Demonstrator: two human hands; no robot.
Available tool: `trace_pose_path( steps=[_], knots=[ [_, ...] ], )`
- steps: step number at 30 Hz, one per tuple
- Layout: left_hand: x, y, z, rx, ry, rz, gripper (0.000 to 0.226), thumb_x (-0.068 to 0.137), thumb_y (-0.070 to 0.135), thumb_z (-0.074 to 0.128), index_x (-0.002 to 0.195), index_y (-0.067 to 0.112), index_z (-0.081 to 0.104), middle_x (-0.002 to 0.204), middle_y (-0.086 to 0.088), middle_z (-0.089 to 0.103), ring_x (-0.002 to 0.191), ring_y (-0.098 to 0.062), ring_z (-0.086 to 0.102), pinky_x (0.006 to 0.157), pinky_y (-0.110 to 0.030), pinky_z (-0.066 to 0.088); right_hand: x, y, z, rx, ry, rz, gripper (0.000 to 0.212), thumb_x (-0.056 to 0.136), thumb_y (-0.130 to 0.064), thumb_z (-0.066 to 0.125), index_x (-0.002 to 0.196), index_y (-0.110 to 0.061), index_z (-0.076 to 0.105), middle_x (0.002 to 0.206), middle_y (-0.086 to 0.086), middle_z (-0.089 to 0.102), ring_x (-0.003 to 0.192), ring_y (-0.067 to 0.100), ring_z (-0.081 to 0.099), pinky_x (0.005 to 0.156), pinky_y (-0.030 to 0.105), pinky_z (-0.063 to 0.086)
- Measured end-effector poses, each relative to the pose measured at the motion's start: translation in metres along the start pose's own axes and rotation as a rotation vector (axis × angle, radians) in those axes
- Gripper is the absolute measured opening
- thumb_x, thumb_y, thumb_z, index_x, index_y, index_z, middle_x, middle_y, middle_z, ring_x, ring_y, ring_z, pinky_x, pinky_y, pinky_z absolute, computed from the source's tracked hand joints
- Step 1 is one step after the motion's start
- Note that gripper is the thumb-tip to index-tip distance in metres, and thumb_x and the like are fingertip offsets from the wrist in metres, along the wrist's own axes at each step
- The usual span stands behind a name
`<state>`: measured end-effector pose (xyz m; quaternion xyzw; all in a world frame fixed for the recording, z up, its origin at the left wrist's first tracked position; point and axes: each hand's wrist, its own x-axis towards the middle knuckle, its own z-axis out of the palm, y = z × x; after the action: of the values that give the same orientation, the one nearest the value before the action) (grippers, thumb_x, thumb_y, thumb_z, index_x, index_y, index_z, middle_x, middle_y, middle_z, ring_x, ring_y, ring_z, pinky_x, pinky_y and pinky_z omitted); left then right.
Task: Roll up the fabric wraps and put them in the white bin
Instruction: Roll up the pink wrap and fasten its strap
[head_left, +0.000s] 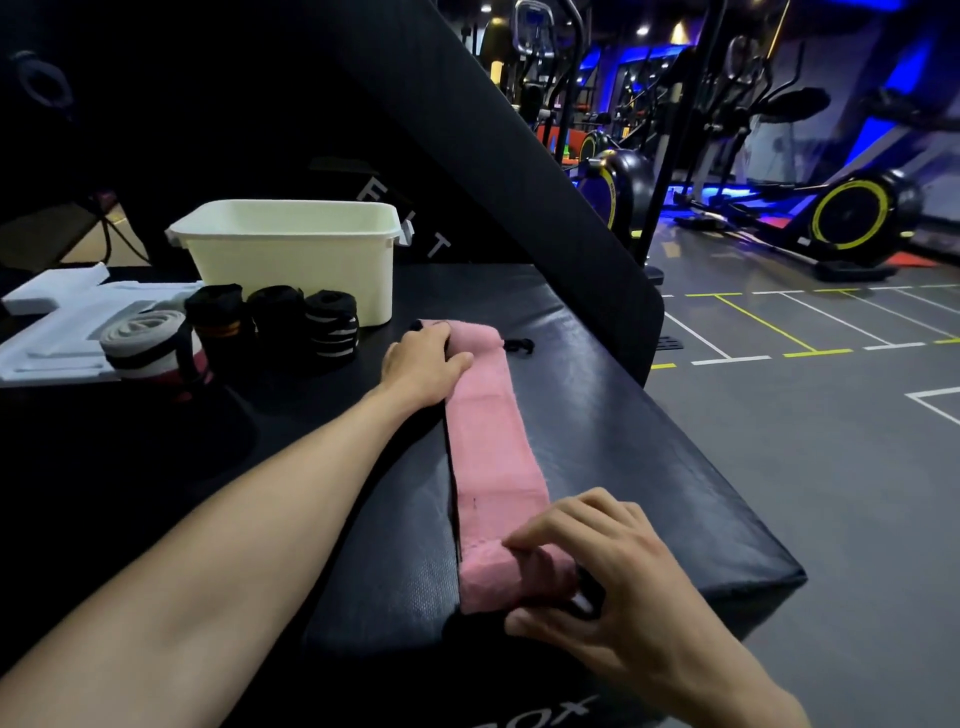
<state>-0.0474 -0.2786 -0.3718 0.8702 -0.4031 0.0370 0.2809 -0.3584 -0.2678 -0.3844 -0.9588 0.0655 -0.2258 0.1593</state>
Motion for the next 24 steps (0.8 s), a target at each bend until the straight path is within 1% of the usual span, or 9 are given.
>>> trace_pose_path(
  steps=[2, 4, 6, 8, 10, 11, 15, 21, 24],
  knots=[
    [0.006, 0.001, 0.004, -0.019, -0.011, -0.023, 0.029, 0.097, 0.044, 0.060, 0.108, 0.017, 0.058, 0.119, -0.007, 0.068, 0.114, -0.033, 0.061, 0.093, -0.040, 0.041, 0.000, 0.002, 0.003, 0.003, 0.012, 0.000, 0.043, 0.077, -0.066, 0.072, 0.111, -0.043, 0.059, 0.106, -0.030, 0.059, 0.101, -0.002, 0.052, 0.092, 0.029, 0.039],
    [0.011, -0.001, 0.012, -0.012, -0.037, -0.014, 0.025, 0.097, 0.043, 0.060, 0.106, 0.021, 0.056, 0.119, -0.006, 0.068, 0.116, -0.032, 0.060, 0.095, -0.040, 0.038, 0.000, 0.003, 0.005, 0.016, 0.022, -0.007, 0.041, 0.079, -0.065, 0.073, 0.111, -0.042, 0.060, 0.105, -0.028, 0.059, 0.100, -0.001, 0.052, 0.091, 0.030, 0.040],
    [0.014, -0.003, 0.021, -0.034, -0.025, -0.037, 0.029, 0.095, 0.043, 0.060, 0.114, 0.021, 0.056, 0.119, -0.007, 0.067, 0.117, -0.034, 0.058, 0.096, -0.041, 0.036, 0.001, 0.005, 0.005, 0.029, 0.028, -0.017, 0.040, 0.080, -0.065, 0.073, 0.111, -0.042, 0.060, 0.105, -0.027, 0.059, 0.100, 0.000, 0.053, 0.090, 0.032, 0.042],
    [0.015, -0.005, 0.024, -0.078, -0.004, -0.042, 0.044, 0.094, 0.039, 0.063, 0.132, 0.023, 0.048, 0.123, -0.009, 0.066, 0.121, -0.035, 0.057, 0.102, -0.044, 0.035, 0.001, 0.006, 0.005, 0.042, 0.028, -0.026, 0.039, 0.081, -0.064, 0.073, 0.111, -0.041, 0.061, 0.104, -0.027, 0.059, 0.100, 0.001, 0.053, 0.087, 0.035, 0.046],
    [0.014, -0.004, 0.021, -0.131, -0.006, -0.018, 0.074, 0.094, 0.033, 0.066, 0.156, 0.029, 0.026, 0.133, -0.007, 0.064, 0.129, -0.032, 0.054, 0.111, -0.049, 0.033, 0.002, 0.006, 0.005, 0.050, 0.030, -0.037, 0.038, 0.082, -0.062, 0.074, 0.111, -0.041, 0.062, 0.104, -0.027, 0.059, 0.099, 0.003, 0.054, 0.084, 0.037, 0.049],
    [0.014, -0.004, 0.019, -0.137, -0.011, 0.002, 0.081, 0.095, 0.030, 0.067, 0.159, 0.034, 0.019, 0.135, -0.005, 0.063, 0.131, -0.030, 0.053, 0.113, -0.050, 0.031, 0.002, 0.006, 0.005, 0.052, 0.032, -0.041, 0.038, 0.082, -0.062, 0.074, 0.111, -0.040, 0.062, 0.104, -0.027, 0.060, 0.099, 0.003, 0.054, 0.083, 0.037, 0.049],
    [0.017, -0.008, 0.021, -0.084, -0.013, 0.100, 0.050, 0.100, 0.030, 0.060, 0.147, 0.039, 0.047, 0.138, 0.003, 0.064, 0.131, -0.026, 0.054, 0.110, -0.044, 0.031, 0.003, 0.007, 0.006, 0.043, 0.030, -0.047, 0.037, 0.084, -0.062, 0.072, 0.113, -0.040, 0.062, 0.105, -0.027, 0.060, 0.099, 0.003, 0.054, 0.084, 0.037, 0.049],
    [0.021, -0.010, 0.022, 0.038, -0.169, 0.183, 0.049, 0.109, 0.033, 0.040, 0.157, 0.029, 0.033, 0.142, -0.005, 0.060, 0.133, -0.031, 0.053, 0.112, -0.045, 0.033, 0.002, 0.005, 0.007, 0.046, 0.043, -0.053, 0.037, 0.085, -0.059, 0.073, 0.115, -0.039, 0.062, 0.107, -0.026, 0.060, 0.101, 0.006, 0.056, 0.085, 0.037, 0.049],
    [0.025, -0.012, 0.022, 0.138, -0.206, 0.186, 0.039, 0.110, 0.034, 0.034, 0.146, 0.024, 0.042, 0.133, -0.006, 0.065, 0.127, -0.031, 0.057, 0.105, -0.045, 0.036, 0.001, 0.004, 0.007, 0.050, 0.049, -0.050, 0.036, 0.086, -0.058, 0.073, 0.114, -0.039, 0.062, 0.107, -0.026, 0.060, 0.101, 0.006, 0.056, 0.085, 0.037, 0.049]
  ],
)
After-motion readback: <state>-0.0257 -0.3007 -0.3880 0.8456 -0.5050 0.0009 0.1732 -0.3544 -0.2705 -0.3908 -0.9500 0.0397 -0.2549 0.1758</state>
